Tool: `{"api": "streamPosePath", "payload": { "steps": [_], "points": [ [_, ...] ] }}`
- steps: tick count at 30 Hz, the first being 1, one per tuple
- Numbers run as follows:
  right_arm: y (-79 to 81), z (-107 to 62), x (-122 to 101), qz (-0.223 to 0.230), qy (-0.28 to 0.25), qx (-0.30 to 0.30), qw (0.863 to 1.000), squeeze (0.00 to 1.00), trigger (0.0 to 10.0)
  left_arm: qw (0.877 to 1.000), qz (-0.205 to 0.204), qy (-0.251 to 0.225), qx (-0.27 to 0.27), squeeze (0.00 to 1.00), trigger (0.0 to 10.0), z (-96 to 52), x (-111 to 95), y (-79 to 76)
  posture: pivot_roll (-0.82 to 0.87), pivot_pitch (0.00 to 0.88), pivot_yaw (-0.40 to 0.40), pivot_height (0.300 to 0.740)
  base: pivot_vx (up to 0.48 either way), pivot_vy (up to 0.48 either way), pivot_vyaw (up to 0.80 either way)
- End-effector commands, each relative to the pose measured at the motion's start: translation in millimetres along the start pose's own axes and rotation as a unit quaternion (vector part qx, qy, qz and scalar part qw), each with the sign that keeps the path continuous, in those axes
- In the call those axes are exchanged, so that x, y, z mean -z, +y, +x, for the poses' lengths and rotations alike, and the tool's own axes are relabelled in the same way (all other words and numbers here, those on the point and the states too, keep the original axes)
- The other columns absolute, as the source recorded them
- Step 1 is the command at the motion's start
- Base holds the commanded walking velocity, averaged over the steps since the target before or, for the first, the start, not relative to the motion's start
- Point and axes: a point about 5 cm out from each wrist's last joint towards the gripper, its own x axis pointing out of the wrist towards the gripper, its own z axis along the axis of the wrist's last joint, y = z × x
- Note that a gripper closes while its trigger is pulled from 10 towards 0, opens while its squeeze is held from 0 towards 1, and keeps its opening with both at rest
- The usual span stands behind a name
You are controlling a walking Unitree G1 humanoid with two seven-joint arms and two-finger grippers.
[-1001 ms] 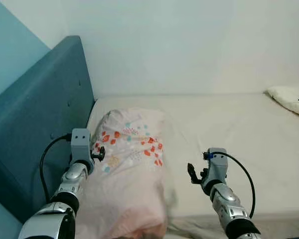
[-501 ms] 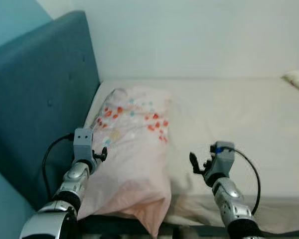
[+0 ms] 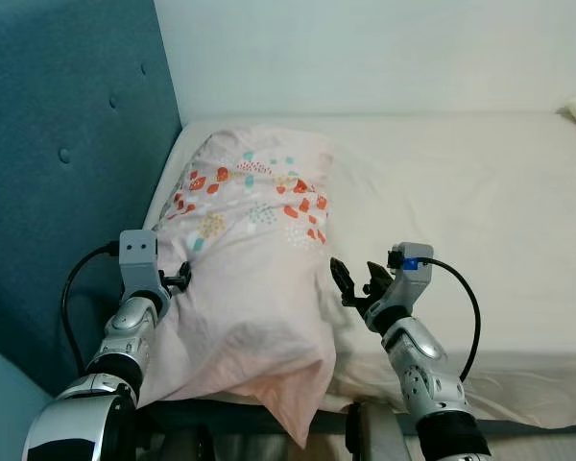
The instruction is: Clean up the room
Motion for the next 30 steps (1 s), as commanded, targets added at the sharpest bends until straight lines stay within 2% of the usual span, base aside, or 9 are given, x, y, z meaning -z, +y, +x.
{"api": "streamPosePath", "payload": {
  "steps": [1, 9, 16, 17, 18, 19, 25, 30],
  "points": [
    [8.4, 3.1, -1, 0.011, 0.003, -0.011, 1.0, 0.0, 10.0, 1.0, -0.016, -0.007, 0.015, 0.0, 10.0, 2.7, -6, -2.2, -0.01, 0.176, 0.029, 0.5, 0.0, 0.0, 0.0],
    [12.5, 9.0, -3, 0.007, 0.011, 0.004, 1.0, 0.0, 10.0, 0.998, -0.008, -0.004, 0.06, 0.0, 10.0, 3.9, -6, -17.8, -0.01, 0.203, 0.027, 0.475, 0.0, 0.0, 0.0],
    [15.9, 12.3, -13, 0.015, -0.003, 0.014, 1.0, 0.0, 10.0, 0.996, 0.004, 0.034, 0.076, 0.0, 10.0, -4.6, 17, -19.2, -0.03, 0.23, 0.032, 0.445, 0.0, 0.0, 0.0],
    [16.6, 12.3, -15, 0.016, -0.007, 0.015, 1.0, 0.0, 10.0, 0.996, 0.009, 0.042, 0.082, 0.0, 9.1, -6.4, 21, -19.7, -0.03, 0.231, 0.033, 0.445, 0.0, 0.0, 0.0],
    [16.6, 12.3, -15, 0.016, -0.007, 0.015, 1.0, 0.0, 10.0, 0.996, 0.009, 0.042, 0.082, 0.0, 9.1, -6.4, 21, -19.7, -0.03, 0.231, 0.033, 0.445, 0.0, 0.0, 0.0],
    [17.0, 12.3, -16, 0.016, -0.011, 0.016, 1.0, 0.0, 10.0, 0.995, 0.021, 0.047, 0.085, 0.0, 0.0, -8.0, 25, -19.7, -0.03, 0.231, 0.033, 0.445, 0.0, 0.0, 0.0],
    [17.1, 11.4, -13, 0.018, -0.003, 0.021, 1.0, 0.0, 10.0, 0.994, 0.028, 0.058, 0.09, 0.0, 0.0, -11.2, 31, -18.5, -0.03, 0.236, 0.033, 0.445, 0.0, 0.0, 0.0],
    [17.6, 11.7, -11, 0.024, 0.007, 0.026, 0.999, 0.0, 10.0, 0.994, 0.027, 0.054, 0.09, 0.0, 0.0, -10.0, 28, -17.1, -0.02, 0.235, 0.037, 0.445, 0.0, 0.0, 0.0]
  ]
}}
